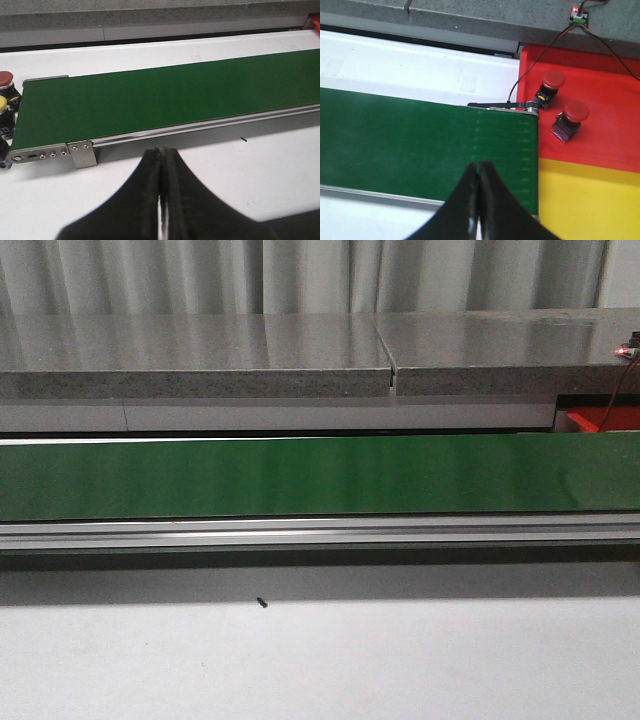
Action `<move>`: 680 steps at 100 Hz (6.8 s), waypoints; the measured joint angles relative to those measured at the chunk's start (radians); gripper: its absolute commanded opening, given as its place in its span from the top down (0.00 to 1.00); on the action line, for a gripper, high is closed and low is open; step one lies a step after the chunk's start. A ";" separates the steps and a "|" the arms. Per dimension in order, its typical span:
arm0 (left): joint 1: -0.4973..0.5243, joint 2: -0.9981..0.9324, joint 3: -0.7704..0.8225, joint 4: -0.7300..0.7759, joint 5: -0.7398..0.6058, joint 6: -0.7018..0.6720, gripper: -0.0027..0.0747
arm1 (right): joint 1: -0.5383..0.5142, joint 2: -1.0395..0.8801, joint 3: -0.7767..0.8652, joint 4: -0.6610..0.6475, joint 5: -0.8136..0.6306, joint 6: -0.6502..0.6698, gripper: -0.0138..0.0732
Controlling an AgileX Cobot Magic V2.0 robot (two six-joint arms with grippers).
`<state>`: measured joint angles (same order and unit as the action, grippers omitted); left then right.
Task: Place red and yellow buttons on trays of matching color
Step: 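Move the left gripper over the remaining red button in the cluster, then lower the left gripper and grasp a yellow button, then carry the yellow button onto the belt and open the left gripper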
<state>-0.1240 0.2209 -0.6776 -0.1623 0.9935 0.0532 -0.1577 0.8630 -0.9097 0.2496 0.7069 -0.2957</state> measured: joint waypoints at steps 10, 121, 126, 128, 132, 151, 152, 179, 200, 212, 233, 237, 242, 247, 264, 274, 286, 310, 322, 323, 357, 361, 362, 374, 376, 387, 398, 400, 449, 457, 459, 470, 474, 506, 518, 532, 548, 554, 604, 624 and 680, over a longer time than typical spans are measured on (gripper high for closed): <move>0.000 0.000 0.000 0.000 0.000 0.000 0.99 | 0.000 -0.073 0.052 0.000 -0.004 0.000 0.92; 0.000 0.201 -0.091 0.238 -0.010 -0.193 0.99 | 0.000 -0.280 0.149 0.052 0.002 0.000 0.92; 0.000 0.239 -0.111 0.243 -0.012 -0.211 0.99 | 0.000 -0.280 0.149 0.052 0.002 0.000 0.92; 0.000 0.255 -0.117 0.244 -0.012 -0.216 0.99 | 0.000 -0.280 0.149 0.052 0.002 0.000 0.92; 0.000 0.287 -0.131 0.244 -0.018 -0.223 0.99 | 0.000 -0.280 0.149 0.052 0.002 0.000 0.92; 0.000 0.403 -0.170 0.249 -0.067 -0.245 0.99 | 0.000 -0.280 0.149 0.052 0.002 0.000 0.92; 0.002 0.411 -0.174 0.249 -0.066 -0.247 0.99 | 0.000 -0.280 0.149 0.052 0.002 0.000 0.92; 0.011 0.513 -0.181 0.251 -0.100 -0.272 0.99 | 0.000 -0.280 0.149 0.052 0.002 0.000 0.92; 0.069 0.544 -0.203 0.253 -0.148 -0.287 0.99 | 0.000 -0.280 0.149 0.052 0.004 0.000 0.92; 0.150 0.559 -0.209 0.225 -0.155 -0.272 0.99 | 0.000 -0.280 0.149 0.052 0.004 0.000 0.92; 0.331 0.614 -0.209 0.108 -0.161 -0.194 0.99 | 0.000 -0.280 0.149 0.052 0.004 0.000 0.92; 0.360 0.632 -0.209 0.107 -0.161 -0.186 0.99 | 0.000 -0.280 0.149 0.052 0.004 0.000 0.92; 0.403 0.655 -0.209 0.107 -0.170 -0.173 0.95 | 0.000 -0.280 0.149 0.052 0.004 0.000 0.92; 0.438 0.681 -0.209 0.109 -0.183 -0.160 0.87 | 0.000 -0.280 0.149 0.052 0.004 0.000 0.92; 0.520 0.785 -0.209 0.109 -0.228 -0.140 0.37 | 0.000 -0.280 0.149 0.052 0.004 0.000 0.92; 0.529 0.851 -0.209 0.109 -0.240 -0.138 0.17 | 0.000 -0.280 0.149 0.052 0.004 -0.002 0.92; 0.529 0.932 -0.209 0.109 -0.247 -0.141 0.16 | 0.000 -0.280 0.149 0.052 0.004 -0.002 0.92; 0.578 1.119 -0.240 0.093 -0.251 -0.234 0.20 | 0.000 -0.280 0.149 0.052 0.004 -0.002 0.92; 0.644 1.197 -0.279 0.067 -0.240 -0.251 0.21 | 0.000 -0.280 0.149 0.052 0.004 -0.002 0.92; 0.649 1.204 -0.284 0.065 -0.239 -0.251 0.21 | 0.000 -0.280 0.149 0.052 0.004 -0.002 0.92; 0.755 1.332 -0.430 0.039 -0.203 -0.255 0.21 | 0.000 -0.280 0.149 0.052 0.004 -0.002 0.92; 0.755 1.361 -0.457 0.039 -0.192 -0.250 0.21 | 0.000 -0.280 0.149 0.052 0.004 -0.002 0.92; 0.755 1.367 -0.462 0.039 -0.188 -0.247 0.21 | 0.000 -0.280 0.149 0.052 0.004 -0.002 0.92; 0.755 1.464 -0.547 0.033 -0.160 -0.228 0.21 | 0.000 -0.280 0.149 0.052 0.004 -0.002 0.92; 0.755 1.474 -0.562 0.033 -0.157 -0.225 0.21 | 0.000 -0.280 0.149 0.052 0.004 -0.002 0.92; 0.755 1.541 -0.632 0.033 -0.139 -0.222 0.21 | 0.000 -0.280 0.149 0.052 0.004 -0.002 0.92; 0.755 1.591 -0.673 0.028 -0.127 -0.221 0.21 | 0.000 -0.280 0.149 0.052 0.004 -0.002 0.92; 0.755 1.599 -0.676 0.028 -0.124 -0.221 0.21 | 0.000 -0.280 0.149 0.052 0.004 -0.002 0.92; 0.755 1.697 -0.688 0.026 -0.140 -0.209 0.52 | 0.000 -0.280 0.149 0.052 0.004 -0.002 0.92; 0.755 1.697 -0.688 0.022 -0.143 -0.196 0.65 | 0.000 -0.280 0.149 0.052 0.004 -0.002 0.92; 0.755 1.697 -0.688 0.020 -0.143 -0.193 0.68 | 0.000 -0.280 0.149 0.052 0.004 -0.002 0.92; 0.755 1.697 -0.688 0.016 -0.139 -0.182 0.75 | 0.000 -0.280 0.149 0.052 0.004 -0.002 0.92; 0.755 1.697 -0.688 0.016 -0.134 -0.182 0.75 | 0.000 -0.280 0.149 0.052 0.004 -0.002 0.92; 0.755 1.514 -0.688 0.016 -0.084 -0.137 0.75 | 0.000 -0.280 0.149 0.052 0.004 -0.002 0.92; 0.741 1.420 -0.688 0.016 -0.070 -0.118 0.75 | 0.000 -0.280 0.149 0.053 0.004 -0.002 0.92; 0.683 1.363 -0.688 0.016 -0.037 -0.110 0.75 | 0.000 -0.280 0.149 0.053 0.004 -0.002 0.92; 0.563 1.358 -0.688 0.014 -0.022 -0.107 0.75 | 0.000 -0.280 0.149 0.054 0.004 -0.002 0.92; 0.516 1.358 -0.688 0.010 -0.018 -0.105 0.75 | 0.000 -0.280 0.149 0.054 0.004 -0.002 0.92; 0.368 1.421 -0.630 -0.001 -0.091 -0.104 0.75 | 0.000 -0.280 0.149 0.054 0.004 -0.002 0.92; 0.366 1.461 -0.630 -0.017 -0.087 -0.104 0.71 | 0.000 -0.280 0.149 0.054 0.004 -0.002 0.92; 0.366 1.438 -0.734 -0.203 -0.083 -0.032 0.19 | 0.000 -0.280 0.149 0.054 0.004 -0.002 0.92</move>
<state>0.2422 1.6588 -1.4114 -0.3648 0.9103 0.0207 -0.1577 0.5830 -0.7608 0.3038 0.7107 -0.2979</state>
